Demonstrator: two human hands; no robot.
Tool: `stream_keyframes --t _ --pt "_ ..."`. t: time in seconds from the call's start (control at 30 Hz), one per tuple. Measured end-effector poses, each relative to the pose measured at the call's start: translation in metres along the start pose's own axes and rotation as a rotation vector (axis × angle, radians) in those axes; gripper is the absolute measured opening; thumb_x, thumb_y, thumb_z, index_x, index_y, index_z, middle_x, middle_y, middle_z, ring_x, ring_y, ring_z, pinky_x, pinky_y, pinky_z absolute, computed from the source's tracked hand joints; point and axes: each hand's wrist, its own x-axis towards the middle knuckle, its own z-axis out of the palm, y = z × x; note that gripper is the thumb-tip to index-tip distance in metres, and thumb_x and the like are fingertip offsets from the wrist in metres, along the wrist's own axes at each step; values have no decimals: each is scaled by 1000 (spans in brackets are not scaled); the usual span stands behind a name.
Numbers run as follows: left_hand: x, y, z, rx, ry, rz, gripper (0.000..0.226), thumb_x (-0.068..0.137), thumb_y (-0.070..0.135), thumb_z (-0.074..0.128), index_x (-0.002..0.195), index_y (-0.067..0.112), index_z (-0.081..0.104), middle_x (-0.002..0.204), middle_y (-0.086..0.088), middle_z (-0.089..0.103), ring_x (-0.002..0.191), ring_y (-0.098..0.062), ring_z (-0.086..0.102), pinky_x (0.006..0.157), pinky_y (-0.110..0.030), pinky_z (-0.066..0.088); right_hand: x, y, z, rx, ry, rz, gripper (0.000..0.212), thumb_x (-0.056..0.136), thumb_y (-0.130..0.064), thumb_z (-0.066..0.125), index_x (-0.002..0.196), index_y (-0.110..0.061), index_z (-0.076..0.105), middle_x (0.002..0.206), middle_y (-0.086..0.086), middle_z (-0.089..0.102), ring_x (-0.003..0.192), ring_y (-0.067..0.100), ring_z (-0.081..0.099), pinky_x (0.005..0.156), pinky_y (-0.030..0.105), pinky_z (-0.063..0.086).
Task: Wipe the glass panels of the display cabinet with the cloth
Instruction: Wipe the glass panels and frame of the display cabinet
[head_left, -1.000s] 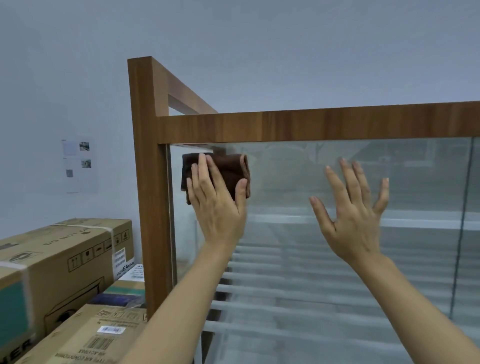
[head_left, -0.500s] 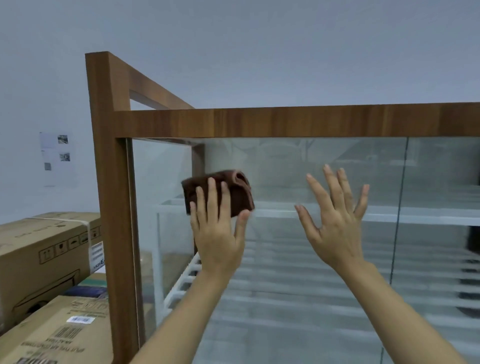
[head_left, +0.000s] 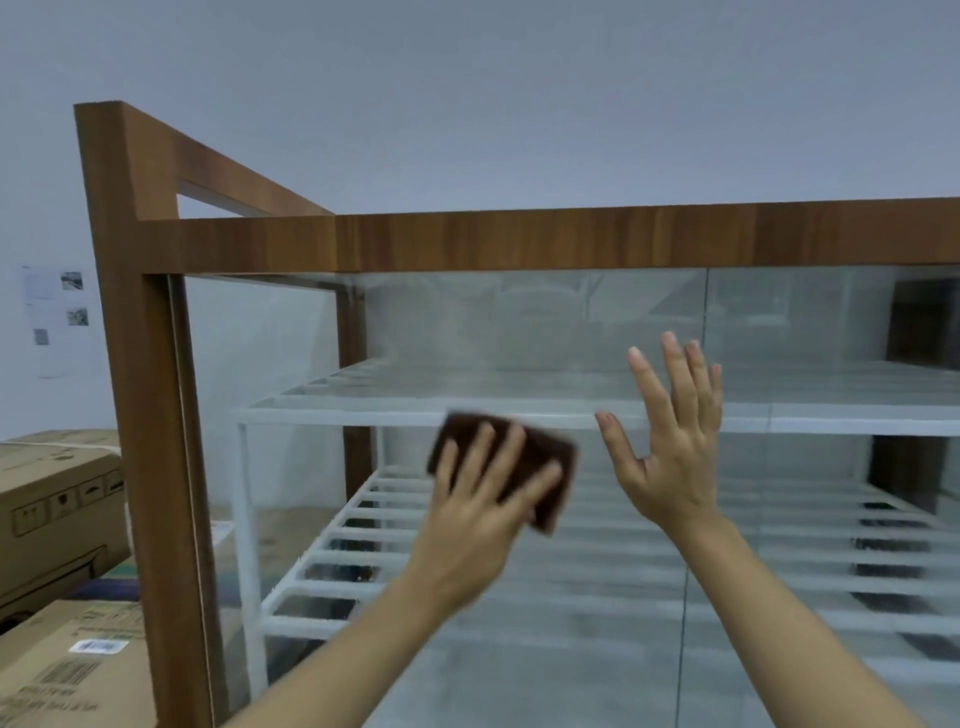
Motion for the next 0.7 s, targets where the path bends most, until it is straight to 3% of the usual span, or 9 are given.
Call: stream_keyframes --t 0.07,0.13,0.2,0.27,0.33,0.4,0.5,0.57,0.7 --pt "-18 2 2 52 -58 186 56 101 37 49 154 39 33 165 -6 23 155 -31 11 123 -52 9 -1 2 -8 145 -24 34 62 99 -48 49 149 -13 36 160 19 27 152 38 18 123 57 9" --pt "16 -14 -4 40 -27 220 49 104 42 42 153 41 34 164 -3 24 154 -28 14 122 -51 12 -1 4 -15 263 -55 54 65 99 -49 49 150 -12 33 161 20 22 153 39 12 123 59 9" --pt "72 -28 -16 20 61 88 49 105 42 37 153 38 32 165 -4 21 154 -29 15 122 -52 10 -1 7 -21 337 -78 70 68 98 -50 50 150 -10 32 162 22 18 153 40 8 123 58 11" --pt "115 -23 -22 -23 115 -158 50 106 42 34 156 35 29 166 -7 16 154 -30 9 123 -53 4 -1 12 -26 368 -101 85 69 97 -51 51 150 -11 31 163 24 14 154 40 5 124 57 11" --pt "119 4 -16 -70 138 -294 53 106 40 36 157 34 25 167 -8 11 155 -32 5 123 -55 0 0 14 -32 382 -124 96 71 97 -53 50 150 -11 31 163 24 13 154 40 3 125 56 10" --pt "79 41 -1 -87 88 -125 58 102 35 47 156 36 28 166 -7 13 154 -33 8 123 -55 3 2 14 -40 394 -126 105 70 97 -52 50 150 -10 31 163 24 13 154 40 3 124 57 10" --pt "14 64 15 18 -67 419 54 101 34 48 154 39 35 165 0 24 154 -27 18 125 -50 5 5 17 -51 370 -87 119 64 99 -48 49 148 -9 35 161 23 19 153 40 11 122 61 15" --pt "37 52 13 41 -67 496 49 104 39 44 153 39 36 164 2 27 153 -24 21 126 -48 7 3 25 -58 336 -63 134 60 100 -46 48 147 -10 37 161 21 23 153 38 13 123 57 16" --pt "152 42 -13 10 102 80 52 105 43 40 155 36 31 165 -1 24 154 -26 17 124 -51 10 -9 41 -62 326 -110 241 64 98 -50 47 150 -15 35 164 12 21 155 30 10 126 44 14"
